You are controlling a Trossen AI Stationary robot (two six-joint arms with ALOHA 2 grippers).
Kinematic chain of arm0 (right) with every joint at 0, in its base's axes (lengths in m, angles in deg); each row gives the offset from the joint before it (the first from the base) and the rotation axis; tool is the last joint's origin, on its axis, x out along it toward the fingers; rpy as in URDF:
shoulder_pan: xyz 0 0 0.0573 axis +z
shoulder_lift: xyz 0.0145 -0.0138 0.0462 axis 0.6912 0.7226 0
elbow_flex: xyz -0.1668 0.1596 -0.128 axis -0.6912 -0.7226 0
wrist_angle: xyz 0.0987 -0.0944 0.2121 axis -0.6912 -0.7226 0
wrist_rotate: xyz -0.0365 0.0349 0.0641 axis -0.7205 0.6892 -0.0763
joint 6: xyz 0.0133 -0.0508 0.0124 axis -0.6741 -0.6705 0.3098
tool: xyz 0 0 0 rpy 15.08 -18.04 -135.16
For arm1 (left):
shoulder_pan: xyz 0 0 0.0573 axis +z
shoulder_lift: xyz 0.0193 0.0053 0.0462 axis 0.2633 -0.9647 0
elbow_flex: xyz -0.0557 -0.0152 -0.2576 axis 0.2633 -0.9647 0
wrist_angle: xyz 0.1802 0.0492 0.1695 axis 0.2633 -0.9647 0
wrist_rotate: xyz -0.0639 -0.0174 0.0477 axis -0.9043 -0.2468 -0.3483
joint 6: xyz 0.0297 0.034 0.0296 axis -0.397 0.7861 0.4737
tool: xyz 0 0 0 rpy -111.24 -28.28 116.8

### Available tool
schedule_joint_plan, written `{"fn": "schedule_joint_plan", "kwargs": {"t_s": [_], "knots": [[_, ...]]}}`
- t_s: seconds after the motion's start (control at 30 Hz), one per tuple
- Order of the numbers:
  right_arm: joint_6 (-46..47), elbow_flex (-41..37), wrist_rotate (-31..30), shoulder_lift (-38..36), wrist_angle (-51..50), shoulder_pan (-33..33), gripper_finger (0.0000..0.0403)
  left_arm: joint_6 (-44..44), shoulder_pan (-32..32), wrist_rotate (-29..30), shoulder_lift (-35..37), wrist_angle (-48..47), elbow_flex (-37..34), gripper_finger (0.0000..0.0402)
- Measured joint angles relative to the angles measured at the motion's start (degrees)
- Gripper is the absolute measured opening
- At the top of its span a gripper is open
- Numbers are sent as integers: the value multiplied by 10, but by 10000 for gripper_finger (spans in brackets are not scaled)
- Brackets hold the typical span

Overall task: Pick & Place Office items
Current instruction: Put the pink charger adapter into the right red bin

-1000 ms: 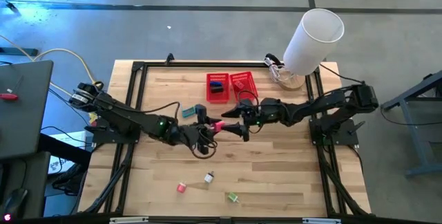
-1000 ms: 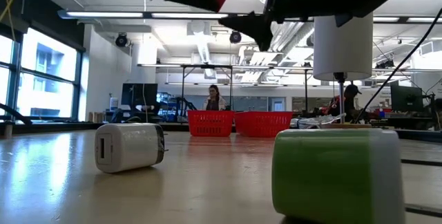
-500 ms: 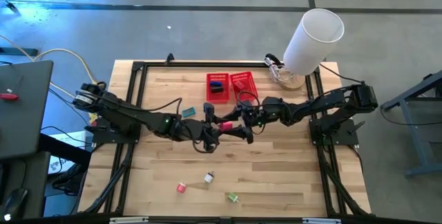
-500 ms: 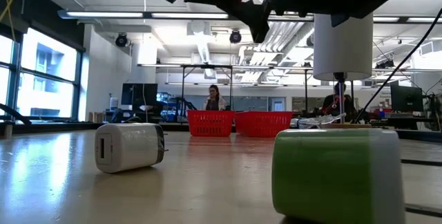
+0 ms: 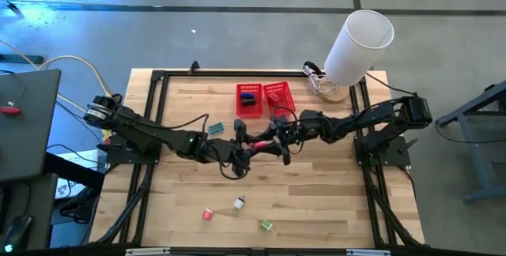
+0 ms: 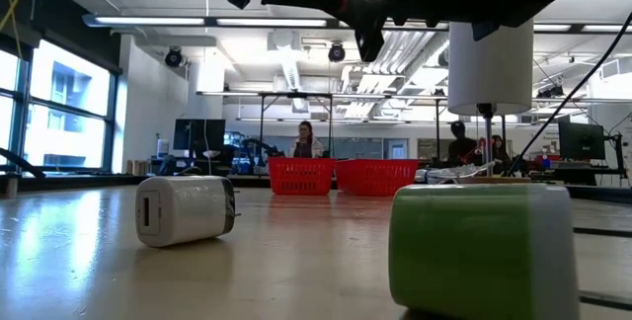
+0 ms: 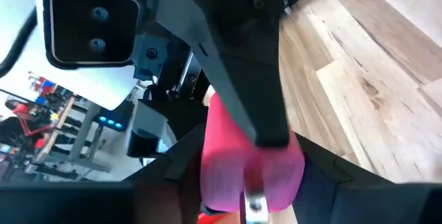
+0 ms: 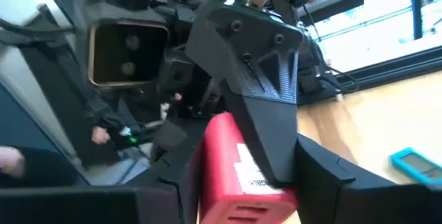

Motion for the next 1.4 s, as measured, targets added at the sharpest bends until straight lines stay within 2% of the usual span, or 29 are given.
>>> {"fn": "schedule_joint_plan", "kwargs": {"t_s": [0.07, 0.2, 0.47, 0.53, 0.67, 0.77, 0.83, 0.9, 1.13, 1.4], "knots": [[-21, 0, -1, 0, -6, 0, 145, -11, -1, -9, 0, 1, 0, 189], [-33, 0, 3, 0, -8, 0, 145, -33, -4, -8, 0, 1, 0, 233], [-43, 1, 9, 0, -14, 1, 145, -80, -16, -8, 31, -30, 0, 243], [-37, 1, 21, 0, -15, 1, 145, -101, -13, -52, 56, -67, 0, 244], [-31, 1, 64, -3, -5, 7, 145, -142, 10, -182, 110, -121, 0, 244], [-34, 0, 81, -3, 11, 14, 145, -150, 35, -270, 138, -121, -11, 245], [-35, 0, 109, -3, 31, 14, 145, -152, 49, -305, 140, -118, -25, 245], [-34, 0, 138, -4, 49, 14, 145, -151, 60, -313, 139, -109, -40, 245], [-28, -2, 177, -4, 94, 12, 145, -108, 61, -317, 130, 61, -120, 245], [-15, -53, 197, -4, 248, 0, 145, -87, 56, -319, 128, 262, -186, 246]]}}
